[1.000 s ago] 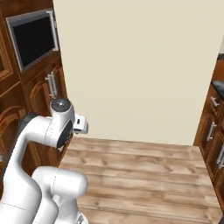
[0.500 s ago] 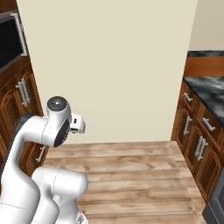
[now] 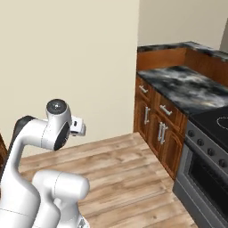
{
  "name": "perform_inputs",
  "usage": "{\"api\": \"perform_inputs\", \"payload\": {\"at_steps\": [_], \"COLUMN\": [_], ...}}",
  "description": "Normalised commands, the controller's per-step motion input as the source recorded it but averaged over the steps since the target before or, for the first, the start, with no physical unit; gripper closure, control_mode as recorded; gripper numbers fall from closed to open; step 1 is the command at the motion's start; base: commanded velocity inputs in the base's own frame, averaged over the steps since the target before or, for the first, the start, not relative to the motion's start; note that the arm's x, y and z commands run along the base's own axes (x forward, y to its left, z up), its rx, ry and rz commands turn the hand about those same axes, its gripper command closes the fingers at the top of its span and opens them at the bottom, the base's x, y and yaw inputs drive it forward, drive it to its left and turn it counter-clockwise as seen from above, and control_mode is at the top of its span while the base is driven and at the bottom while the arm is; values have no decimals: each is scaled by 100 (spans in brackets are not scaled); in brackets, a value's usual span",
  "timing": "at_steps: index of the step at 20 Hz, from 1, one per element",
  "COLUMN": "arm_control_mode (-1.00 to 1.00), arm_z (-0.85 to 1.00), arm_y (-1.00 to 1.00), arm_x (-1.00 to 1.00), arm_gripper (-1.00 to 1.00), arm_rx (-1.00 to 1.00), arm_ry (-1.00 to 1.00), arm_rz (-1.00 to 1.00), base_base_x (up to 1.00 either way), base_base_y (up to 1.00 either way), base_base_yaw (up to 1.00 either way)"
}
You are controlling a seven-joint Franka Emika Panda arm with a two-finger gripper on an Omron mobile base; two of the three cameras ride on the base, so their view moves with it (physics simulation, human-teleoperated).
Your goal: Move the pot and pan from the stove into the sink.
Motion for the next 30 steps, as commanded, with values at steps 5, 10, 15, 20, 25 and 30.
{"api": "perform_inputs", "payload": {"at_steps": [5, 10, 15, 20, 25, 30], "arm_control_mode": [100, 100, 100, 100, 100, 100], "arm_z": [0, 0, 0, 0, 0, 0], "arm_y": [0, 0, 0, 0, 0, 0], "arm_x": [0, 0, 0, 0, 0, 0], "arm_gripper": [-100, -100, -100, -100, -100, -100], "arm_rx": [0, 0, 0, 0, 0, 0], "arm_ry": [0, 0, 0, 0, 0, 0], "arm_rz": [0, 0, 0, 0, 0, 0], "base_base_x": [0, 0, 0, 0, 0, 1], "base_base_y": [0, 0, 0, 0, 0, -3], "base_base_yaw": [-50, -50, -50, -50, -50, -50]}}
